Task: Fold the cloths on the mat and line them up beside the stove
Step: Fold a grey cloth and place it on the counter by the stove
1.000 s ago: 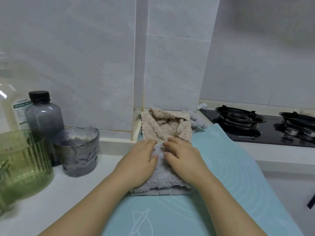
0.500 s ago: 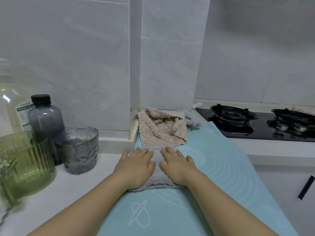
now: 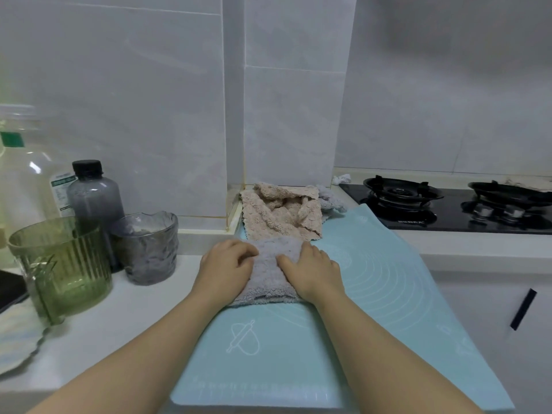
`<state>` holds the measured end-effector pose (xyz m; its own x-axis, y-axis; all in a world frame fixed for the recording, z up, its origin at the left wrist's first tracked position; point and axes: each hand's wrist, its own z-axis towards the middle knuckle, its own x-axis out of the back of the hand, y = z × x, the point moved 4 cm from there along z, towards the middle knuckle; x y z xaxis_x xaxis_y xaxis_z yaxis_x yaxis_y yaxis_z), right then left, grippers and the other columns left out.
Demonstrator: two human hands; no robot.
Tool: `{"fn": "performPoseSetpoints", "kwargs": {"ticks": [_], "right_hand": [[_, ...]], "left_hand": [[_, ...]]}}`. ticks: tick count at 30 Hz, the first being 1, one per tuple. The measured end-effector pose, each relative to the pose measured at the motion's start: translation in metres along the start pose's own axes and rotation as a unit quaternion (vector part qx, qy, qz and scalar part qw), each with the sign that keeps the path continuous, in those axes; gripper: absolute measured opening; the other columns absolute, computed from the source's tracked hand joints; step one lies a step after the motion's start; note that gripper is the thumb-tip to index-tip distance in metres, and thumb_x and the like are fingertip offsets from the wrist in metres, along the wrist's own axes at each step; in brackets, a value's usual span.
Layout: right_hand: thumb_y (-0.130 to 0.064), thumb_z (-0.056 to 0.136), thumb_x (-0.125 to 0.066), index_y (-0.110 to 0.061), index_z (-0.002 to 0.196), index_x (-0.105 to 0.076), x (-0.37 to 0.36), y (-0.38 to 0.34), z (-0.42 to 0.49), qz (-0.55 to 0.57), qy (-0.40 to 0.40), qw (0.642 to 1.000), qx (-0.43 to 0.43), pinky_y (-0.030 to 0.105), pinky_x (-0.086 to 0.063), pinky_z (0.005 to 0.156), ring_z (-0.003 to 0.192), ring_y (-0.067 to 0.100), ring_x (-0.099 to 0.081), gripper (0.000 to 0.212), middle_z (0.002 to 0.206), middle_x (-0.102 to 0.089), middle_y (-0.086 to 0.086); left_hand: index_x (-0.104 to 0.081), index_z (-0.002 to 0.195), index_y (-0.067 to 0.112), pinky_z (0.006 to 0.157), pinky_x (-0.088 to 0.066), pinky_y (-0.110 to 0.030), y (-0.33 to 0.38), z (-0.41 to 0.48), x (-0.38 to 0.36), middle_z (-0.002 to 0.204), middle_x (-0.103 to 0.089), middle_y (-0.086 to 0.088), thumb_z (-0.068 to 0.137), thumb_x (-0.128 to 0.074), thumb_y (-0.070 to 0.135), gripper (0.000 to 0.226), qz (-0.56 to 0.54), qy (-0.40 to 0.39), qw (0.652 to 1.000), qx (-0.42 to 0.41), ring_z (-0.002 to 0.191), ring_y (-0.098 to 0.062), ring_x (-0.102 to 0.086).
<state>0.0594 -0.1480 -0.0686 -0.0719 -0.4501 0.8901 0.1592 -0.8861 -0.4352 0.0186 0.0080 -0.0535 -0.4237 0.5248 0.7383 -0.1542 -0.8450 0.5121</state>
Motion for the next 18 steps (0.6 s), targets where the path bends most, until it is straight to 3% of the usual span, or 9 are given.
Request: {"fn": "performPoseSetpoints", "kwargs": {"ticks": [4,10,14,18], "right_hand": [[-0.055,0.087,-0.035,-0.007,0.124,-0.051,0.0,0.002,0.003,-0.003,0.013,1.0,-0.004,0.04,-0.029,0.101,0.122,0.027,-0.041,0.062,0.128,-0.051,0.011],[-0.051,0.086,-0.046,-0.016,0.109,-0.052,0.004,0.003,0.002,0.052,0.02,0.998,0.018,0.038,-0.032,0.098,0.113,0.026,-0.046,0.043,0.113,-0.058,0.002],[-0.047,0.086,-0.053,-0.035,0.135,-0.04,0.01,0.003,-0.004,0.137,0.021,0.99,0.01,0.028,-0.024,0.097,0.117,0.02,-0.042,0.053,0.113,-0.058,0.0],[-0.051,0.078,-0.057,-0.033,0.139,-0.03,0.008,0.01,-0.006,0.167,0.016,0.983,-0.067,0.029,-0.021,0.097,0.114,0.023,-0.044,0.069,0.109,-0.058,0.003]], "left_hand": [[-0.066,0.107,0.022,0.088,-0.038,-0.026,-0.002,0.001,-0.002,0.11,-0.06,0.002,0.089,-0.053,0.021,0.022,-0.002,-0.016,1.0,0.021,0.106,-0.017,-0.052],[-0.066,0.1,0.024,0.073,-0.03,-0.021,-0.009,0.002,-0.004,0.091,-0.053,0.012,0.088,-0.055,0.021,0.017,-0.004,0.008,1.0,0.027,0.093,-0.01,-0.05],[-0.068,0.095,0.022,0.074,-0.031,-0.021,-0.007,0.001,-0.005,0.091,-0.058,0.013,0.086,-0.055,0.028,0.017,-0.023,0.003,0.999,0.034,0.086,-0.006,-0.048],[-0.069,0.099,0.02,0.081,-0.039,-0.029,-0.003,0.0,-0.006,0.102,-0.067,0.009,0.082,-0.031,0.039,0.045,0.0,-0.054,0.999,0.005,0.089,-0.013,-0.057]]}}
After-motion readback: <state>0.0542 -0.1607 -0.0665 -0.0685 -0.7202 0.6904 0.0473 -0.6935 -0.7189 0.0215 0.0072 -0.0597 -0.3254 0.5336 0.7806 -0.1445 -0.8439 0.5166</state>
